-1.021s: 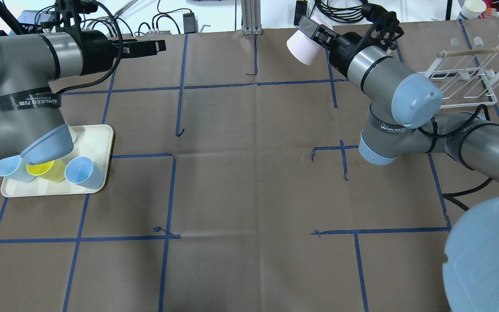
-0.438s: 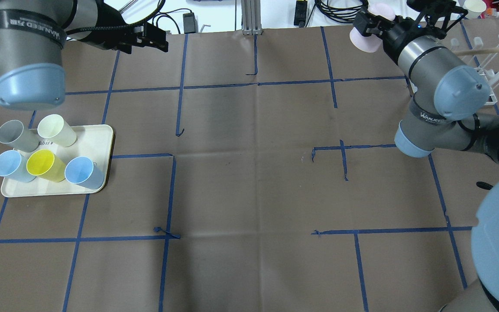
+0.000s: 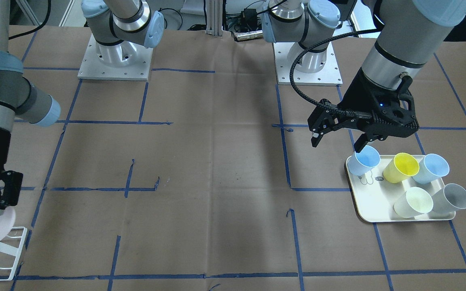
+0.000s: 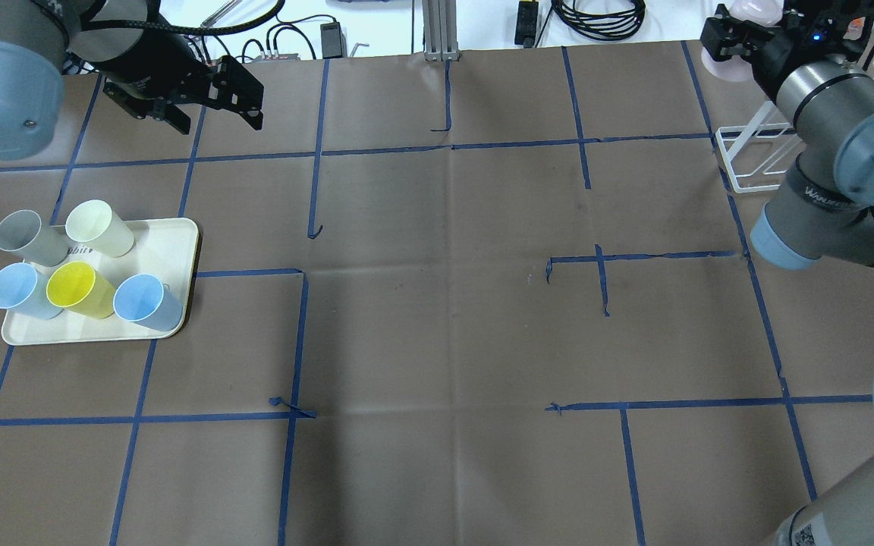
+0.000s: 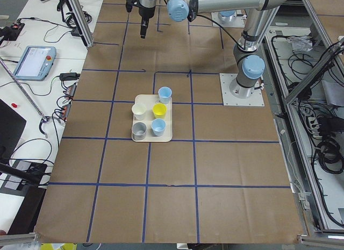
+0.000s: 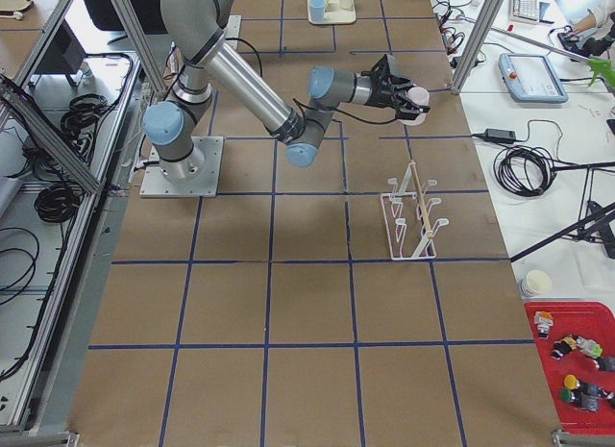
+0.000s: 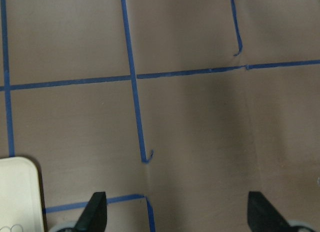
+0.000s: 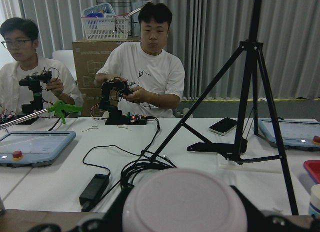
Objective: Transfer IKEA cup to right arm and place on rack
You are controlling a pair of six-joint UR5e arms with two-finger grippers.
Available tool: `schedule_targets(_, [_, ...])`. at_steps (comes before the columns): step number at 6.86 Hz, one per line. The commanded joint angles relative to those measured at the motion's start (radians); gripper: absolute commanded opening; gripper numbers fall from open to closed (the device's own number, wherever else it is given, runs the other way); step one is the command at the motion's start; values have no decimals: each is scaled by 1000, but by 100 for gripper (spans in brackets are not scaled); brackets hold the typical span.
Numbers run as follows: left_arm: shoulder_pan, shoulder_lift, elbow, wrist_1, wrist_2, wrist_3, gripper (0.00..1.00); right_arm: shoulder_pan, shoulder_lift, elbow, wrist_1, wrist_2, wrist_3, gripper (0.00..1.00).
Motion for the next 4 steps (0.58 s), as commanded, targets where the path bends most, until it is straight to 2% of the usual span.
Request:
schedule_targets(1, [-2,8,61,-155,21,-87,100,-95,20,-77,1,29,-80,24])
schedule_targets(2, [0,2,106,-221,21,-107,100,-113,68,-97,0,73,-84,24])
schedule_targets(4, [0,-18,102,-249,87,-107,99,-138,157,-151,-2,96,-100,24])
